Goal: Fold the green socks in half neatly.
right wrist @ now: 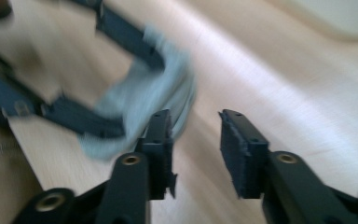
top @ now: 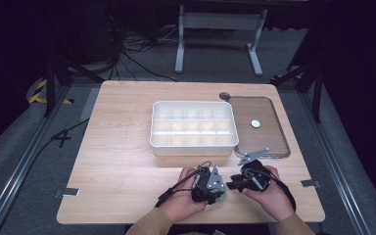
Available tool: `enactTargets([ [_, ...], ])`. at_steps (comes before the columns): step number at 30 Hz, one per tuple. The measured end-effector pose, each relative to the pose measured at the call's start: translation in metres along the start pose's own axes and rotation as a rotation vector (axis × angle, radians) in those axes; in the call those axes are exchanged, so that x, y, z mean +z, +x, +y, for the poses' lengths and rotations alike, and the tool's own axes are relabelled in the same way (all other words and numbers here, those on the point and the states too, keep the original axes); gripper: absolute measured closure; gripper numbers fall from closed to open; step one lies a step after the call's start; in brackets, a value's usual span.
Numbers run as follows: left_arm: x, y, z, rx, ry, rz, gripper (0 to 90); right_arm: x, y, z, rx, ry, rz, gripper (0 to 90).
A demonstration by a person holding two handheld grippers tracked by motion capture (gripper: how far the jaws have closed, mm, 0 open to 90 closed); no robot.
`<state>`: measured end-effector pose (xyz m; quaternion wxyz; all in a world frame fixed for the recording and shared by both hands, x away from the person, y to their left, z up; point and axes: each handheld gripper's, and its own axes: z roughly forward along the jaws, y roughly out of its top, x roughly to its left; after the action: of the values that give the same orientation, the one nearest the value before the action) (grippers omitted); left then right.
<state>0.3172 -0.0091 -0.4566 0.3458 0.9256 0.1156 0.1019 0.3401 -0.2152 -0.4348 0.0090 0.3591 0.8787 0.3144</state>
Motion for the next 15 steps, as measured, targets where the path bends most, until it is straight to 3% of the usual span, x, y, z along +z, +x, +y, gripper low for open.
enactTargets([
  [2,0.0002,-0.0006,0.0001,-0.012,0.006,0.028,42.9,-0.0027,-0.0003,0.0011,0.017,-0.034,-0.006,58.1],
  [3,0.0006,-0.0012,0.0001,-0.024,0.015,0.063,37.5,-0.0025,-0.0001,0.0014,0.02,-0.039,-0.007,57.4],
  [4,0.0006,-0.0012,0.0001,-0.024,0.015,0.063,29.8,-0.0025,-0.0001,0.0014,0.02,-0.039,-0.007,57.4],
  [5,0.0013,-0.0021,-0.0011,-0.062,0.024,0.097,25.0,0.0001,0.0007,0.0026,0.028,-0.036,0.0,55.5],
  [15,-0.0001,-0.0062,-0.0036,-0.118,0.031,0.123,25.3,0.0063,0.0032,0.0096,0.046,-0.058,0.08,51.6],
])
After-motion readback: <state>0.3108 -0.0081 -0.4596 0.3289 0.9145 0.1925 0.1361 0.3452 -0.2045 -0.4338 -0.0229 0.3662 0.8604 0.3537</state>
